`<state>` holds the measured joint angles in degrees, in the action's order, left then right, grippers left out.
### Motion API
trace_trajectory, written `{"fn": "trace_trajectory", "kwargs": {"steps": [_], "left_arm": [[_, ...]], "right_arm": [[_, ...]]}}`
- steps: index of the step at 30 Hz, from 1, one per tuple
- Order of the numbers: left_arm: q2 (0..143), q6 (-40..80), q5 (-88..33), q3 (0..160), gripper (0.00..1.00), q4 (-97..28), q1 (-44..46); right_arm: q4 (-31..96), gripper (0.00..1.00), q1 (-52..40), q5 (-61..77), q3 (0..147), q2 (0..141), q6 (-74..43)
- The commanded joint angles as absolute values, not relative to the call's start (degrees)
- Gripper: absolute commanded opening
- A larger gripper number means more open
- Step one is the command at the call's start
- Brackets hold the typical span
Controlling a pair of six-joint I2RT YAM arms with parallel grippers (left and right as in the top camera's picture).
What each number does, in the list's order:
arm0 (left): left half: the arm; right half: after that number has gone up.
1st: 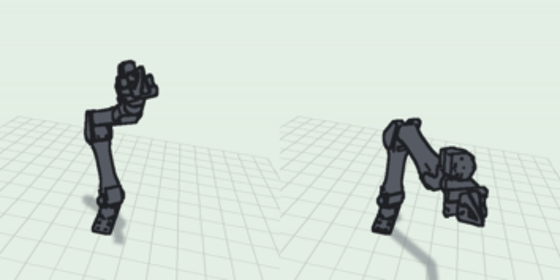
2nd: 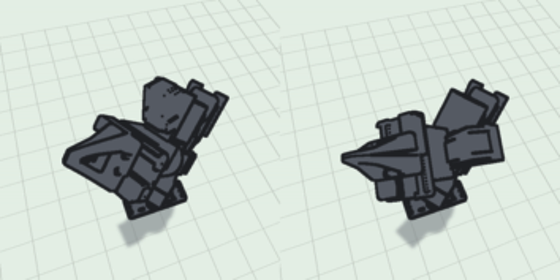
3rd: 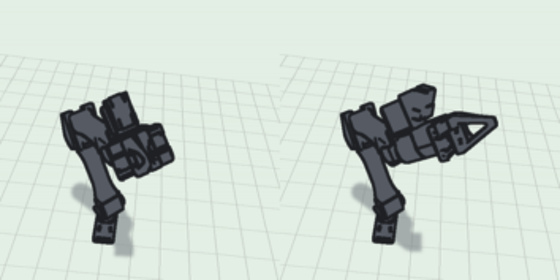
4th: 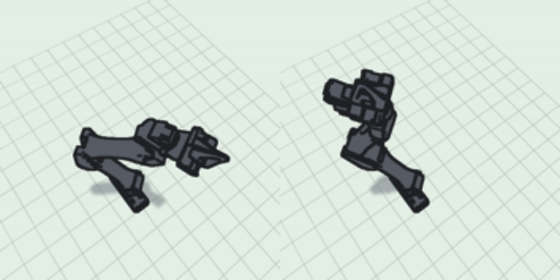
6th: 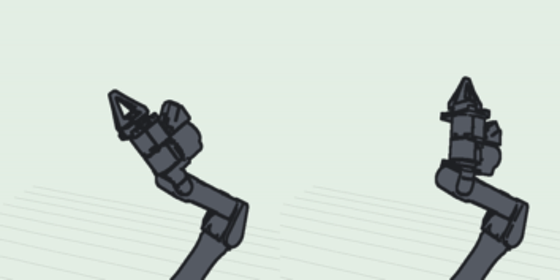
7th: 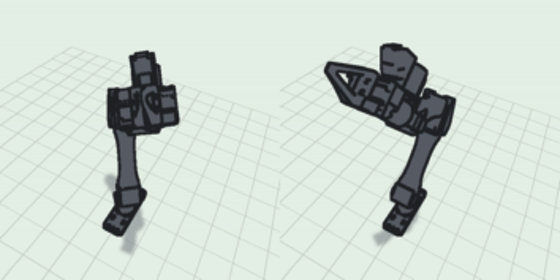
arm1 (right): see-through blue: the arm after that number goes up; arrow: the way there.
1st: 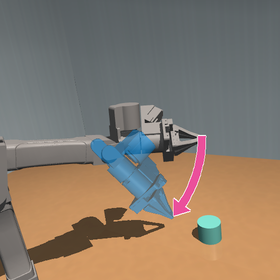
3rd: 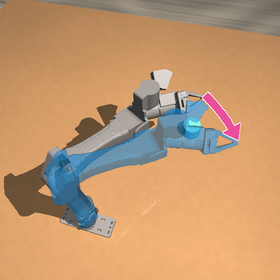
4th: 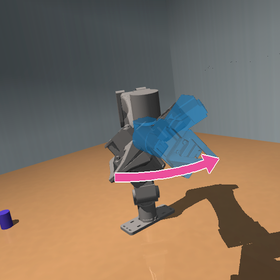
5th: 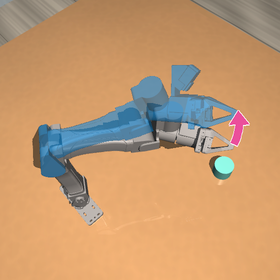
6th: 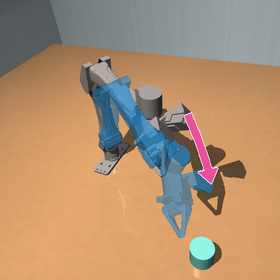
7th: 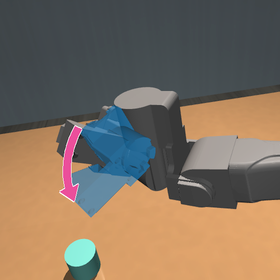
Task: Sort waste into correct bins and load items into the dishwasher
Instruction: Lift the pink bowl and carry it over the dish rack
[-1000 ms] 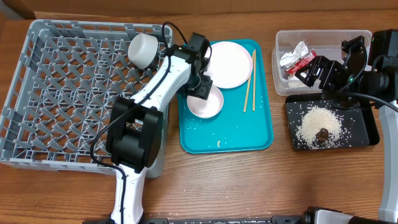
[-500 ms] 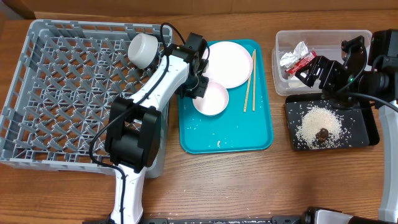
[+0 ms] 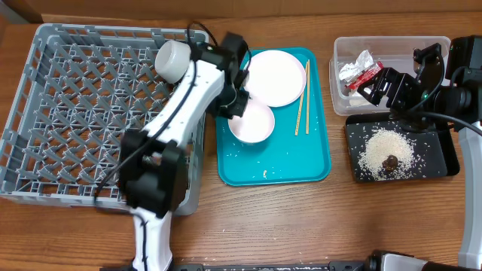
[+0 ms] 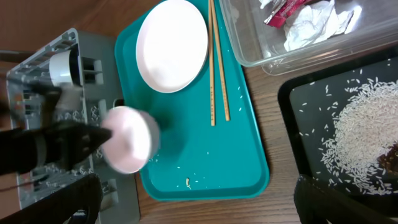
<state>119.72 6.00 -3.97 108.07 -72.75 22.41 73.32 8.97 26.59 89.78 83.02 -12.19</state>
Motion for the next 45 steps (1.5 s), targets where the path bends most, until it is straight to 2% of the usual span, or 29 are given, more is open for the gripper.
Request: {"fn": "trace_trajectory", "kwargs": {"steps": [1, 10, 23, 28, 35, 45], "left_arm": [[108.9, 9.1, -1.0, 110.6, 0.04, -74.6, 22.5], [97.9, 18.8, 14.2, 110.6, 0.04, -85.4, 22.5], [90.1, 26.5, 24.8, 110.6, 0.04, -93.6, 22.0], [89.1, 29.3, 30.0, 110.6, 0.04, -93.2, 20.3], [90.0, 35.6, 46.1, 107.7, 0.04, -88.5, 18.4], [96.9, 46.5, 63.0, 102.3, 0.04, -84.1, 17.9]], "right_arm": [[73.2, 1.0, 9.2, 26.3, 90.1, 83.2, -11.9], [73.2, 1.0, 9.2, 26.3, 90.1, 83.2, -11.9], [73.2, 1.0, 9.2, 26.3, 90.1, 83.2, -11.9], [73.2, 1.0, 9.2, 26.3, 90.1, 83.2, -11.9], [73.2, 1.0, 9.2, 26.3, 90.1, 83.2, -11.9], [73.2, 1.0, 9.2, 26.3, 90.1, 83.2, -11.9]]}}
